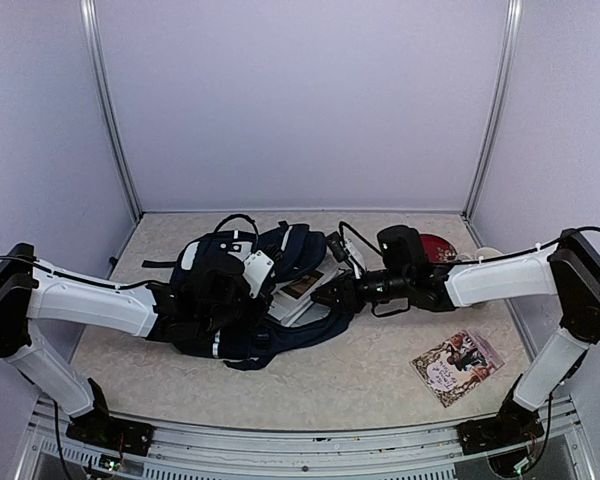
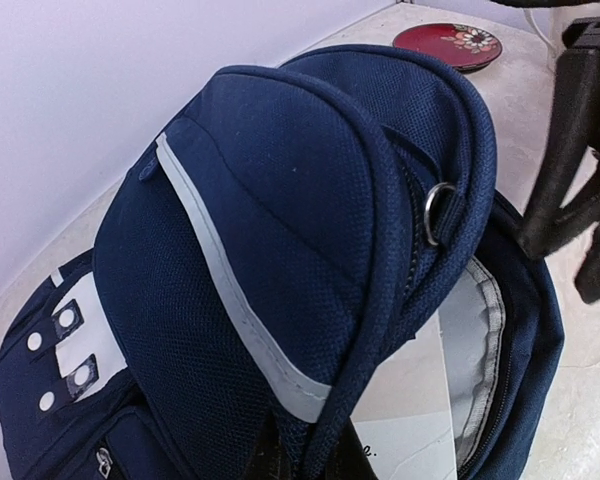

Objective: Pack the student bag
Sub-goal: Adjust the book in the largest pocket of the bag.

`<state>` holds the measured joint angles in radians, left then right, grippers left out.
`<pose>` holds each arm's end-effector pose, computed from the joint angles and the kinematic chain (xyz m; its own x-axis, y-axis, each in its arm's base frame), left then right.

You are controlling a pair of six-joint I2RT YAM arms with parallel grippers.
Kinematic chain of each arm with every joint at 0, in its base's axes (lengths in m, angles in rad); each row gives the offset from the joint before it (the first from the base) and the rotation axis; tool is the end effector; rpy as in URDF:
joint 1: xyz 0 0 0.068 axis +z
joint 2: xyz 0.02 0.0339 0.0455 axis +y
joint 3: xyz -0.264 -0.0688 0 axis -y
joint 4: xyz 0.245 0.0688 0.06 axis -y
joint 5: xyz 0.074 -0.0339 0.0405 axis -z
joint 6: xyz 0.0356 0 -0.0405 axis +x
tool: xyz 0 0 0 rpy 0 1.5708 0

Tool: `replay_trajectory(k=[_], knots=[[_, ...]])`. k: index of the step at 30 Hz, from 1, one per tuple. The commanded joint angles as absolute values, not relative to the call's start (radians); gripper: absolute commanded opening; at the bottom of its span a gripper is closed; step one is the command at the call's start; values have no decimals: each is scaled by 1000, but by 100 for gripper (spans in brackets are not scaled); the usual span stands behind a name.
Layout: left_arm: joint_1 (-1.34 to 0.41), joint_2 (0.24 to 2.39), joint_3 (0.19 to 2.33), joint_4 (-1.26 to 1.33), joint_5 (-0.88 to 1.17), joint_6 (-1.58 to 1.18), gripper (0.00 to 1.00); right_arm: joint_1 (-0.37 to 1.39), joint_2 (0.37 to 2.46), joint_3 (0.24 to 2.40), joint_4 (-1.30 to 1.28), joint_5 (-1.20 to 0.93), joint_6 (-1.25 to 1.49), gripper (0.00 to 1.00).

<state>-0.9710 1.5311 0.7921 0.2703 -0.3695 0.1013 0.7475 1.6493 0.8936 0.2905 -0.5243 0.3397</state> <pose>0.1950 -0.2624 0.2082 -0.1942 0.4511 -0.8711 0.6106 0.7506 0.2525 0.2474 0.2536 0.2053 -0.6156 -0.1773 -0.7678 -0.7546 0.4134 0.5095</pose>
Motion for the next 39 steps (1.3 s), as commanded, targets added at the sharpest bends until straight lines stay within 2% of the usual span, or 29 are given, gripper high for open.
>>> replay_trajectory(k=[1, 4, 7, 19, 24, 30, 34, 39], knots=[[-966, 1485, 830, 389, -359, 70, 0, 788, 1663, 821, 459, -417, 394, 22], [-968, 1476, 832, 390, -348, 70, 0, 803, 1779, 835, 521, -475, 469, 7], [-971, 1466, 833, 393, -341, 67, 0, 803, 1859, 819, 643, -491, 540, 0], [-988, 1485, 858, 457, -257, 54, 0, 827, 2137, 1133, 703, -552, 576, 0], [-978, 1492, 875, 493, -207, 42, 0, 827, 2181, 1189, 742, -507, 602, 0], [-944, 1515, 918, 509, -175, 48, 0, 846, 2273, 1322, 864, -550, 722, 0], [-891, 1497, 932, 512, -186, 39, 0, 855, 2317, 1331, 930, -569, 784, 0], [-865, 1481, 933, 490, -226, 62, 0, 854, 2252, 1262, 956, -541, 766, 0]])
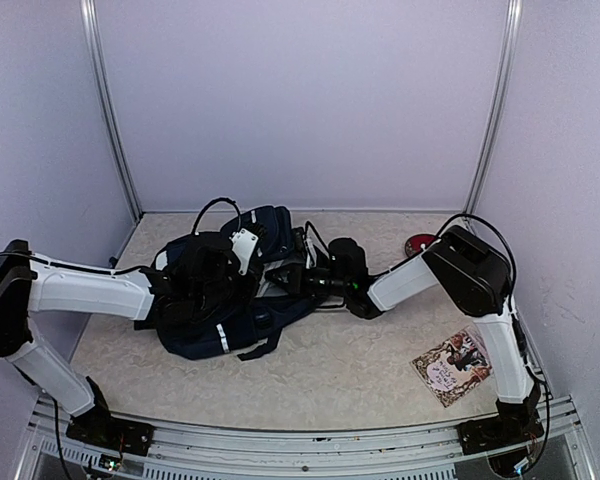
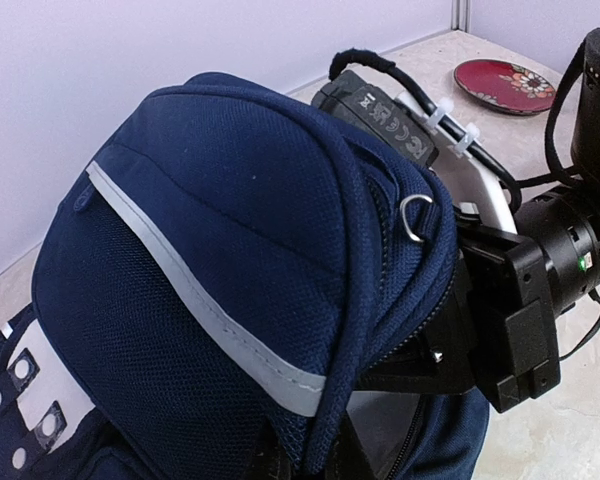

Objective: Pack the student bag
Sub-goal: Adjust the book in the largest pocket of the bag.

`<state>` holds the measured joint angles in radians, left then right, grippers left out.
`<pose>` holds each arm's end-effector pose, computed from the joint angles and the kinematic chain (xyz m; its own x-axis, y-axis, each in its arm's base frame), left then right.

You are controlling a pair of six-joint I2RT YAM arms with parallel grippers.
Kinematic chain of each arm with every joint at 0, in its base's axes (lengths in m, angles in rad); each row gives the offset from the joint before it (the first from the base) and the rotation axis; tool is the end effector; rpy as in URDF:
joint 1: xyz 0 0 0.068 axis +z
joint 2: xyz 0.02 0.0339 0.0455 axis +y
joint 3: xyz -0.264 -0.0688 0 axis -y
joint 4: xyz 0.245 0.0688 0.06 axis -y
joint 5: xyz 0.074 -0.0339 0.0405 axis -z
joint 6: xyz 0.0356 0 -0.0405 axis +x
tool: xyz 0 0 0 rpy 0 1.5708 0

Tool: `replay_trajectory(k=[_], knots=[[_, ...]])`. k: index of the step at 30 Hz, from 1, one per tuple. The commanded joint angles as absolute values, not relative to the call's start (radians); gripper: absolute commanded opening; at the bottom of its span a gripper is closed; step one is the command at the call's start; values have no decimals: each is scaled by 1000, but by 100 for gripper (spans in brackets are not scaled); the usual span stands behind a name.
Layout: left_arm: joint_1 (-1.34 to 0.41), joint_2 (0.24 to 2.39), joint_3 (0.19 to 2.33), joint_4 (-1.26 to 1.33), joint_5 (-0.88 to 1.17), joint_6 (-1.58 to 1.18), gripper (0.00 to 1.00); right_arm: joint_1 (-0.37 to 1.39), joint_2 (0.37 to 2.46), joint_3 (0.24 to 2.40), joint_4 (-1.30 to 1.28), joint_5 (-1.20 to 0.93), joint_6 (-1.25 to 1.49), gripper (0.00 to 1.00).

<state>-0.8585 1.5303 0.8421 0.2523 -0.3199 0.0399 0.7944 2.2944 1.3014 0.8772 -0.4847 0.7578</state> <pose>0.2270 -0.2458 0.2225 -0.2545 0.3527 -0.9005 0.5427 0.8228 0.1688 0.3271 0.3567 0.1267 -0.7156 0.1393 -0.6845 -0.6384 0.2672 0.7218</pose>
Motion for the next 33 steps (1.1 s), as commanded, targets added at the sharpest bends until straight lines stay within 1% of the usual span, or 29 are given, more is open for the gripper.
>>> replay_trajectory(k=[1, 3, 5, 7, 9, 12, 14, 16, 18, 21, 23, 25, 27, 29, 33], knots=[[-862, 1473, 926, 466, -234, 66, 0, 848, 2218, 1233, 962, -540, 758, 2], [-861, 1450, 896, 431, -239, 73, 0, 819, 2133, 1147, 951, -543, 739, 16], [-859, 1423, 853, 420, -236, 64, 0, 785, 2035, 1064, 928, -555, 721, 24], [-857, 1401, 816, 422, -236, 45, 0, 742, 1935, 987, 875, -558, 708, 26], [-856, 1387, 792, 428, -234, 30, 0, 689, 1847, 943, 754, -542, 686, 27], [-856, 1375, 760, 441, -186, 20, 0, 599, 1783, 954, 554, -533, 605, 29], [-863, 1367, 735, 461, -144, 19, 0, 547, 1812, 1028, 426, -555, 547, 31], [-873, 1355, 716, 468, -137, 22, 0, 518, 1870, 1147, 294, -558, 473, 35], [-880, 1339, 705, 462, -143, 25, 0, 504, 1961, 1304, 173, -567, 390, 41], [-890, 1306, 684, 464, -136, 35, 0, 496, 2134, 1602, 11, -614, 335, 47], [-898, 1285, 669, 465, -132, 36, 0, 495, 2245, 1751, -52, -637, 327, 53], [-902, 1274, 662, 455, -126, 38, 0, 497, 2329, 1837, -47, -674, 342, 60], [-903, 1276, 663, 435, -120, 40, 0, 501, 2391, 1882, -4, -726, 379, 60], [-905, 1289, 669, 419, -120, 39, 0, 516, 2430, 1920, 16, -780, 393, 58], [-905, 1318, 684, 412, -135, 29, 0, 565, 2445, 1956, -53, -819, 300, 45]])
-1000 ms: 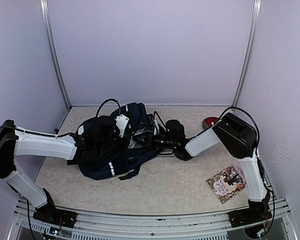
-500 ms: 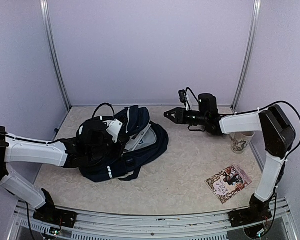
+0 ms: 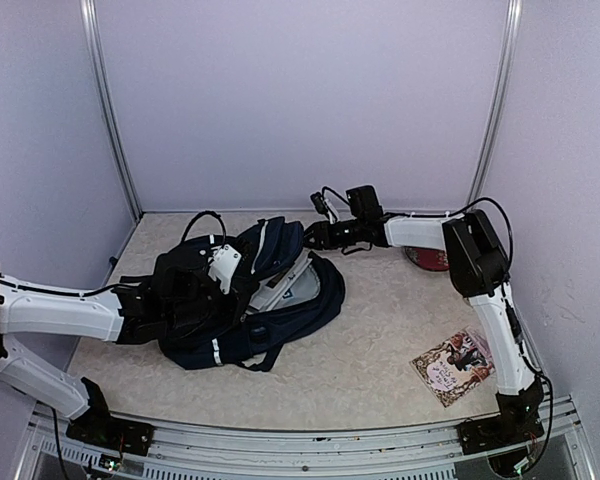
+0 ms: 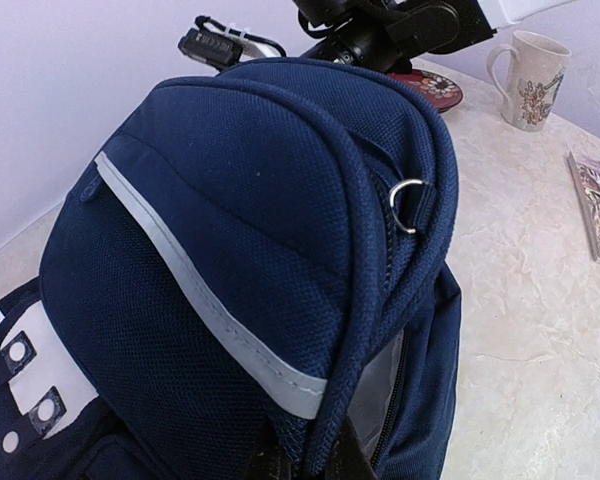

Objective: Pack the student bag
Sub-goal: Adjust the book in the largest pocket of the bag.

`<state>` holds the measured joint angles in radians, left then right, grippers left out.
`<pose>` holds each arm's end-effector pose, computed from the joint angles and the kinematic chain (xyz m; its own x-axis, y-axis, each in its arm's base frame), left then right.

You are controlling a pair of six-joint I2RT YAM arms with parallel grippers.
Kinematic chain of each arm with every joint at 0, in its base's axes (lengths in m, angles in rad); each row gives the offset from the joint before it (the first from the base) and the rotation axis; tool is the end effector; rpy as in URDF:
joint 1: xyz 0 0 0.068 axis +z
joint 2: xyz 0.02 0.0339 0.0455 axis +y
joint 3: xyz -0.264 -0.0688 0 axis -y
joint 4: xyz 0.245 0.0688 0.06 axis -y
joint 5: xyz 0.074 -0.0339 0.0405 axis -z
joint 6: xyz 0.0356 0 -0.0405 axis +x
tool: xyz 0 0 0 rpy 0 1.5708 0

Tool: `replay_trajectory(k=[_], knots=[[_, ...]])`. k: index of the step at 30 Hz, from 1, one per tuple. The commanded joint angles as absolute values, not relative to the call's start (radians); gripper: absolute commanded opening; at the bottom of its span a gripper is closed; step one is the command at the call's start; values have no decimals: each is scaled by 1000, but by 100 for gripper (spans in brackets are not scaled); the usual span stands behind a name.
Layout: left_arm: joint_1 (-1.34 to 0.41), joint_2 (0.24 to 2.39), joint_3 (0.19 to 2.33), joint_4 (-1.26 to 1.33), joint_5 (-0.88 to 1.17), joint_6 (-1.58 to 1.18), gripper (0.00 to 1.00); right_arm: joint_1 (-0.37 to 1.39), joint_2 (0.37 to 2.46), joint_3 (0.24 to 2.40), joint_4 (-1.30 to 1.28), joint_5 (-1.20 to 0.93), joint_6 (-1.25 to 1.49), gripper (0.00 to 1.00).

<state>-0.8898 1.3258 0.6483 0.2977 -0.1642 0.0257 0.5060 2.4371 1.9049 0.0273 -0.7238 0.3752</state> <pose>0.1845 -0.2184 0.2223 -0.2161 0.3069 -0.9269 0.6767 0.7314 0.0844 0.4704 0.2876 0.1632 -0.7125 -0.0809 -0.6969 -0.6546 0.4343 0.6188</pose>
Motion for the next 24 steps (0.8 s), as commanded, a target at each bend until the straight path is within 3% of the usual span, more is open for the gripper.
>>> replay_trajectory(k=[1, 6, 14, 19, 24], knots=[[-905, 1334, 694, 408, -144, 31, 0, 572, 2426, 1936, -64, -813, 283, 40], [-901, 1405, 756, 366, -210, 32, 0, 575, 2255, 1552, 112, -749, 325, 25], [-912, 1454, 815, 396, -219, 40, 0, 656, 2042, 1123, 474, -734, 538, 15], [-932, 1475, 843, 414, -207, 50, 0, 746, 2060, 1094, 573, -723, 624, 15], [-957, 1472, 853, 436, -193, 63, 0, 819, 2139, 1231, 557, -738, 632, 17]])
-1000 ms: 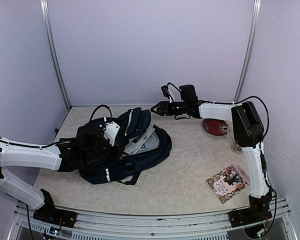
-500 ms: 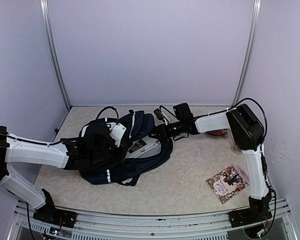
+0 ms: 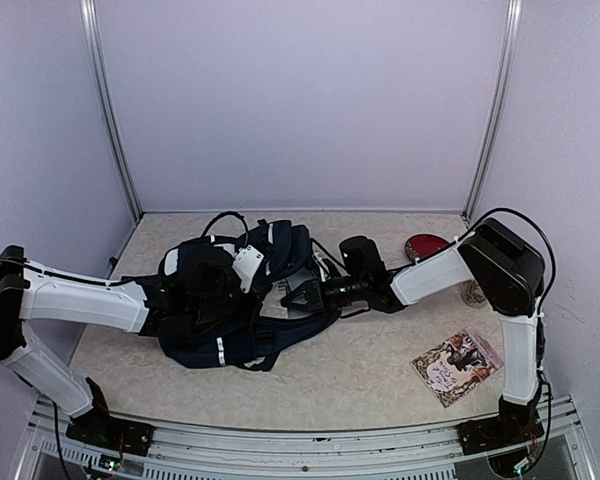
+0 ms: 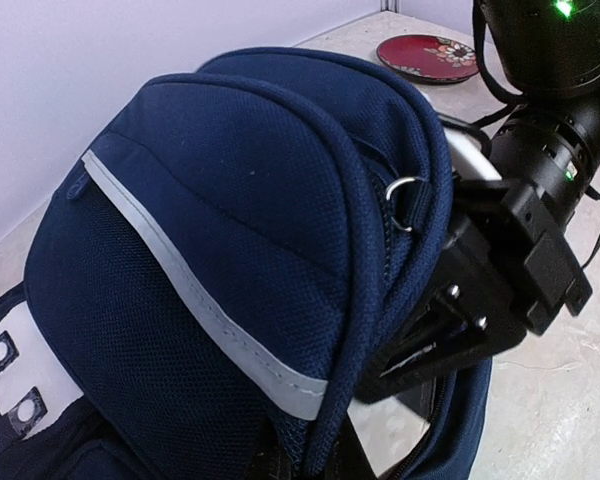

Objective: Pack the student bag
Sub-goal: Adjust the book in the largest pocket of the bag, then move the book to the center of the board.

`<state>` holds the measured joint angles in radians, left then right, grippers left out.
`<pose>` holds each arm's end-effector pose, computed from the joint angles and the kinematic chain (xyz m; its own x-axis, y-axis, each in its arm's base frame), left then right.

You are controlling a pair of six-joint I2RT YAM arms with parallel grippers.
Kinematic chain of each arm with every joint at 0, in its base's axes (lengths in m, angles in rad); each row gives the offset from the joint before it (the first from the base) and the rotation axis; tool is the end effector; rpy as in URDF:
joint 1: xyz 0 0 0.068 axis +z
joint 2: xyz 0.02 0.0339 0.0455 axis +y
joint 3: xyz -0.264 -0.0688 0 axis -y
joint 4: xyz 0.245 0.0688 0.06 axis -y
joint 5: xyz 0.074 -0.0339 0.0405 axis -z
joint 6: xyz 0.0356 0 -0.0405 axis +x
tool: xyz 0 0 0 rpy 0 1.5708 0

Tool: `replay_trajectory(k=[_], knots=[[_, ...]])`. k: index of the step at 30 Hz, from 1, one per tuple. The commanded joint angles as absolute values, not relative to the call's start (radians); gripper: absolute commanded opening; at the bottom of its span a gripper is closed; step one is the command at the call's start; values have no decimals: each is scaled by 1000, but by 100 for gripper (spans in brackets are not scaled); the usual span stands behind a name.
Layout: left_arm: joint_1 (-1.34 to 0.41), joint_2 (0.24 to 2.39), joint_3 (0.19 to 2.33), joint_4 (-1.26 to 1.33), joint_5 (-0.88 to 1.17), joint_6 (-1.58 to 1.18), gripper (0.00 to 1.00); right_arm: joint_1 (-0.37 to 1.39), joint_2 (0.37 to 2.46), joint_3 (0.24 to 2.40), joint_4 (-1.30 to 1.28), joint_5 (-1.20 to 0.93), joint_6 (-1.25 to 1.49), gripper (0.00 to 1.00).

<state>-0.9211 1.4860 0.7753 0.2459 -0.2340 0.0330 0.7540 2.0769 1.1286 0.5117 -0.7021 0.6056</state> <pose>0.1999 -0.2495 0.2135 -0.2496 0.3816 -0.8900 0.6578 0.7413 0.1334 0.2986 0.3120 0.1376 -0.7938 -0.1492 -0.5896 -0.6050 0.2930 0.7404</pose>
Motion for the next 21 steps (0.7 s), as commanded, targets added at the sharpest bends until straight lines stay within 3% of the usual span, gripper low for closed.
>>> replay_trajectory(k=[1, 8, 11, 16, 18, 21], knots=[[-959, 1477, 860, 430, -212, 63, 0, 825, 2148, 1264, 529, -728, 612, 17], [-944, 1437, 831, 404, -282, 58, 0, 812, 2070, 1207, 493, -621, 578, 30], [-926, 1425, 813, 384, -301, 50, 0, 800, 1951, 1138, 335, -461, 477, 37], [-912, 1403, 784, 387, -302, 51, 0, 804, 1734, 1132, -109, -1, 360, 69], [-911, 1406, 782, 391, -302, 55, 0, 804, 1660, 1120, -263, 165, 382, 95], [-907, 1414, 782, 402, -296, 56, 0, 801, 1563, 1057, -454, 348, 488, 100]])
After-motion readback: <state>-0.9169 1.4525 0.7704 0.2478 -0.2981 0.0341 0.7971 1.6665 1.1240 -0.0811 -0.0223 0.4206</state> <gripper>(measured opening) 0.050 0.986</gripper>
